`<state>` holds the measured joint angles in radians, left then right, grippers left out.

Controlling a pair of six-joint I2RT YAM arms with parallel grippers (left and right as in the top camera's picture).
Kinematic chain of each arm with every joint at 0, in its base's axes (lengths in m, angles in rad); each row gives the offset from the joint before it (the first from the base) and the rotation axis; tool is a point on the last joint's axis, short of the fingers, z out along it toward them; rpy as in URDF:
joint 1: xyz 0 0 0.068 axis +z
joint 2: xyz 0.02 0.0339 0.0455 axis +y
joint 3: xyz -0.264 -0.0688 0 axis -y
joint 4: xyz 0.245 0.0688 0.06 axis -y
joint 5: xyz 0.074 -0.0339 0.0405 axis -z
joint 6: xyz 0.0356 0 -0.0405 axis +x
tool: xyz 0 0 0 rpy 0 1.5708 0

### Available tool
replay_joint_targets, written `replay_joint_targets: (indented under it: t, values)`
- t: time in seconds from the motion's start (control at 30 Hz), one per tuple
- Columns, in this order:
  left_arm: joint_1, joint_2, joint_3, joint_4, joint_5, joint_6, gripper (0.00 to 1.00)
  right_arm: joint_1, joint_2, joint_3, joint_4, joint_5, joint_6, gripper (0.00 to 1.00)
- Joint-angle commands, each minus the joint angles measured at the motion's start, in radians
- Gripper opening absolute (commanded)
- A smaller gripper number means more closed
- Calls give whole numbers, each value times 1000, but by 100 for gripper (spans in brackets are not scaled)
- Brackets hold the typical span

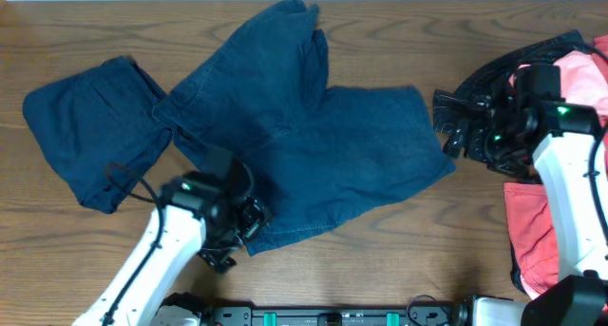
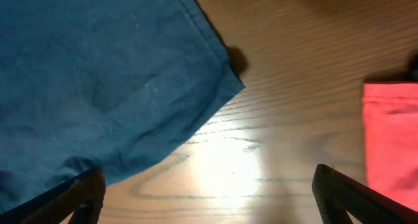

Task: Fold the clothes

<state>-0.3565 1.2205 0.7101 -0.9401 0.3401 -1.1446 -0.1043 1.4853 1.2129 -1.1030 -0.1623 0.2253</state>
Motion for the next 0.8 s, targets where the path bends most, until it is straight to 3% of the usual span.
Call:
replay_joint_targets:
  t: [0.0, 0.13, 0.27, 0.37, 0.57, 0.77]
  values:
    - [-72, -2, -53, 64, -43, -227, 98, 16, -8, -40, 27, -7, 95, 99]
    - [-157, 22, -115, 188, -78, -306, 100, 26, -8, -87, 77, -7, 145, 99]
    - [-207, 55, -147, 229, -152, -379, 91, 34, -8, -132, 121, -7, 183, 99]
    - [-214, 72, -149, 245, -201, -383, 74, 36, -8, -160, 147, -7, 190, 99]
    - [-214, 74, -149, 247, -332, -378, 7, 36, -8, -213, 187, -7, 192, 99]
    - [-213, 64, -145, 243, -355, -275, 6, 40, -8, -275, 217, -30, 198, 99]
